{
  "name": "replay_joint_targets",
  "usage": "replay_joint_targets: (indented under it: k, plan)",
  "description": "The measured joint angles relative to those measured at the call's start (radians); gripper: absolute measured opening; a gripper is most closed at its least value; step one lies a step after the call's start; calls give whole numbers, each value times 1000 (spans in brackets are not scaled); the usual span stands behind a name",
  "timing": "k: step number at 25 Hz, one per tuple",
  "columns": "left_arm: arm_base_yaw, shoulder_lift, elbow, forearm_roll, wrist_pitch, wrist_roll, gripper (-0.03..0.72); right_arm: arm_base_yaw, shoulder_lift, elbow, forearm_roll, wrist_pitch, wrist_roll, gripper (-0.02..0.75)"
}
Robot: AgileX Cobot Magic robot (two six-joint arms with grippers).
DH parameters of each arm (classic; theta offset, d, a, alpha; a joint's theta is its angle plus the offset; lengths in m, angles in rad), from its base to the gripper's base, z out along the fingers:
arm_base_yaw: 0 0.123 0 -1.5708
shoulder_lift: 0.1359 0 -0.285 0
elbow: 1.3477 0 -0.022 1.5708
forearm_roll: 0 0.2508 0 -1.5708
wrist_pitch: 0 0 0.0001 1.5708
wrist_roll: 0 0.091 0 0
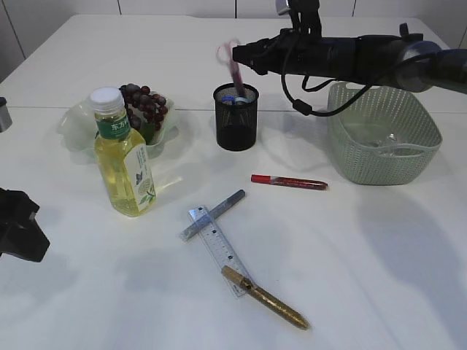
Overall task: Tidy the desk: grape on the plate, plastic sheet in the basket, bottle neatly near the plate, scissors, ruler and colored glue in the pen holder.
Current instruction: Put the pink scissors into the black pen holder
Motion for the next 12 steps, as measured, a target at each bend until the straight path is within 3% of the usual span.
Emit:
replay_joint_targets:
  k: [3,7,9,12]
  plan:
    - [0,0,0,0,0,0,409,0,0,0,0,7,3,405]
    - [0,0,0,0,0,0,407,0,-13,0,-42,9,113,420]
    - [0,0,0,0,0,0,406,0,-41,0,-159,9,236,420]
    - [0,0,0,0,0,0,406,0,-116,0,-460,17,540,420]
